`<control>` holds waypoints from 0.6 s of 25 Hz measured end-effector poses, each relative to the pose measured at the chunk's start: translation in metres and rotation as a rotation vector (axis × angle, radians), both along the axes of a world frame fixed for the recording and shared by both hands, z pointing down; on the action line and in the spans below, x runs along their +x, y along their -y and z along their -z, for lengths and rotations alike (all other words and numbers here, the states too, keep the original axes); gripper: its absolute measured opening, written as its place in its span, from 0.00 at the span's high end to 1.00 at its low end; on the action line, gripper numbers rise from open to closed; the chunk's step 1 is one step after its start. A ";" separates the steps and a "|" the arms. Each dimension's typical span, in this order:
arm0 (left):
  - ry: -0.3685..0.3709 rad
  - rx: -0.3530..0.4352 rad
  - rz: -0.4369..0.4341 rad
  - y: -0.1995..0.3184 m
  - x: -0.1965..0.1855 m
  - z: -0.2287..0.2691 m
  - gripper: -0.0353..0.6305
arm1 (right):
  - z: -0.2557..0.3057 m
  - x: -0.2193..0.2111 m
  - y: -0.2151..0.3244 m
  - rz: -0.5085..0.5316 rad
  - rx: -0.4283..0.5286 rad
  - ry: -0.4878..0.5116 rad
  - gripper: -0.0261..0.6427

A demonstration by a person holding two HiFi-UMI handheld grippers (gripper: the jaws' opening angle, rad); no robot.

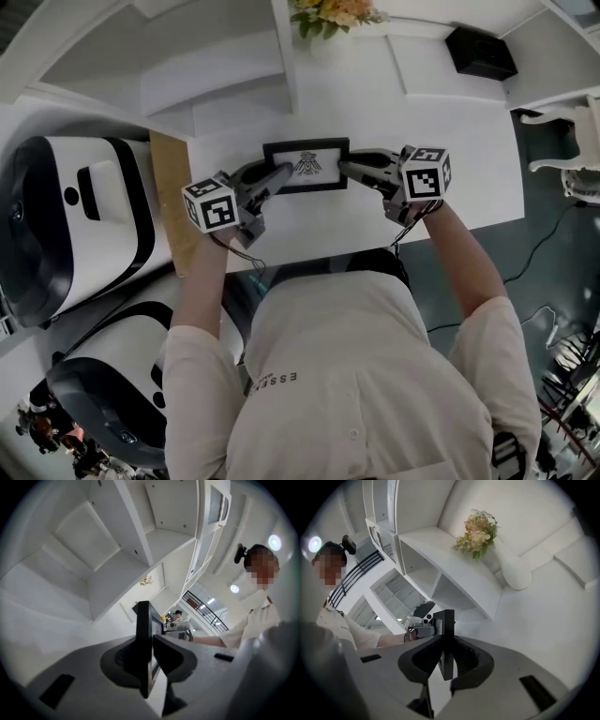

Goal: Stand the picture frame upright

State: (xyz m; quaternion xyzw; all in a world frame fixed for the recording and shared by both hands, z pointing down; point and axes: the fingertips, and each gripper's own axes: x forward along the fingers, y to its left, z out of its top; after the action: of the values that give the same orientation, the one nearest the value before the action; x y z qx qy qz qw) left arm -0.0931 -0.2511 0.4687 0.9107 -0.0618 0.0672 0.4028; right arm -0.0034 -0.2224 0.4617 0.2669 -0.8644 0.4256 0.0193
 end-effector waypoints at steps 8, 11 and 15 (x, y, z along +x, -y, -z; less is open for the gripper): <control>0.061 0.196 0.027 0.049 -0.003 -0.020 0.85 | -0.030 -0.004 0.054 -0.021 0.028 -0.148 0.84; 0.070 0.237 0.042 0.061 -0.003 -0.026 0.84 | -0.037 -0.003 0.067 -0.020 0.040 -0.191 0.84; 0.065 0.233 0.068 0.073 -0.004 -0.035 0.84 | -0.043 -0.004 0.082 -0.035 0.062 -0.224 0.84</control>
State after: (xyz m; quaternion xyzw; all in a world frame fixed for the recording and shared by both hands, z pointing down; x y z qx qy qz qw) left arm -0.0975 -0.3243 0.5033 0.9460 -0.1129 0.0754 0.2943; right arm -0.0074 -0.3039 0.5049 0.3283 -0.8648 0.3666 0.1000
